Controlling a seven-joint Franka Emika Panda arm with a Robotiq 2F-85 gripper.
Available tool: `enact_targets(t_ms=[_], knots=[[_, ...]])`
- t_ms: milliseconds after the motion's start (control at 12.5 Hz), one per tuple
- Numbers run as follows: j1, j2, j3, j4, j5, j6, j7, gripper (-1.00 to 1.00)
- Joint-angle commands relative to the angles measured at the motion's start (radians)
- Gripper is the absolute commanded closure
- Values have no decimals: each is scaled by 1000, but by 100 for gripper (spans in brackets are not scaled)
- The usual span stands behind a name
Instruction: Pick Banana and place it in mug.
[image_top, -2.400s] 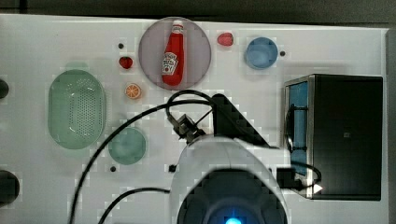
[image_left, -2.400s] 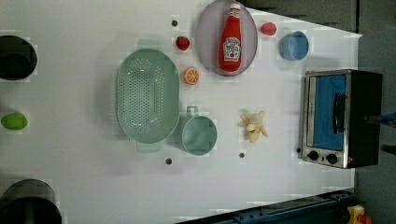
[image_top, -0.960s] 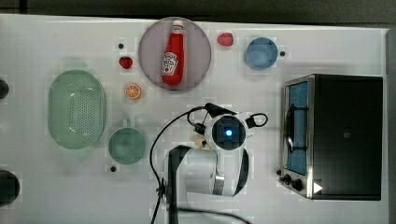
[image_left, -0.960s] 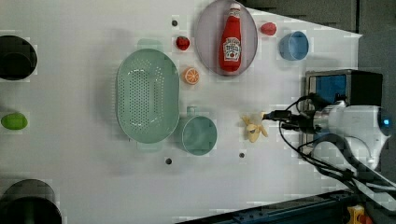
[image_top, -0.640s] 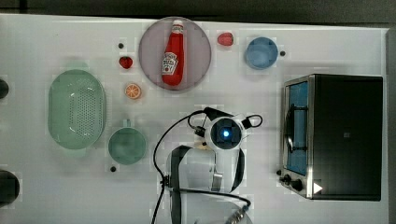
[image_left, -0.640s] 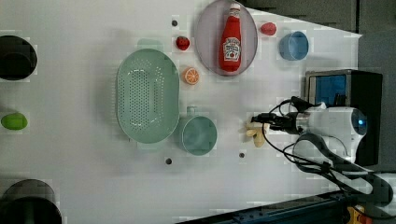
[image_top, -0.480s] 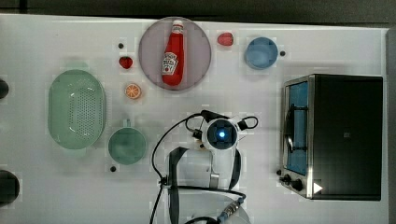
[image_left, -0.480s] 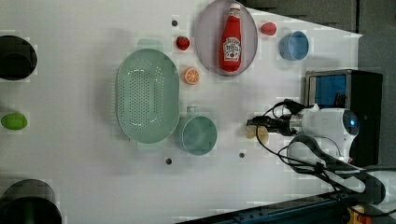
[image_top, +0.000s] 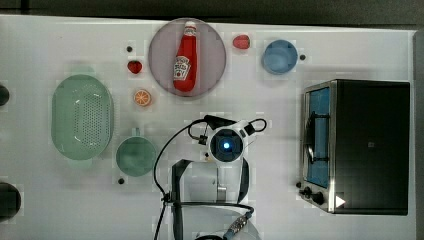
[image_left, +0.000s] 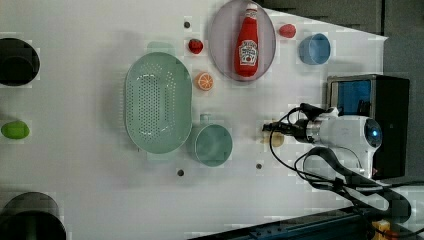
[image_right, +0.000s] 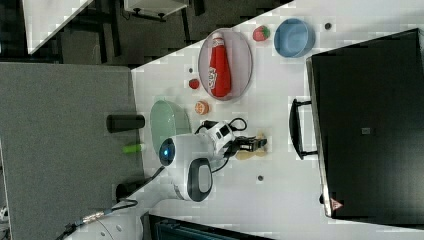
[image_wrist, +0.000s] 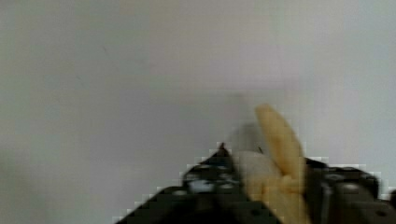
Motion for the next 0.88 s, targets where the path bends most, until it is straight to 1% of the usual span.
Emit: enact_targets(t_ms=[80,240,320,640,880], knots=[[-7,-48,-12,4,23,-10,-26,45],[-8,-116,-15,3,23,-43,-26,46],[-8,-162,-17,3,23,-90,-26,45],[-7,-396,-22,31,24,-358,-26,46],[-5,-552,-14,89,24,-608,-19,45]])
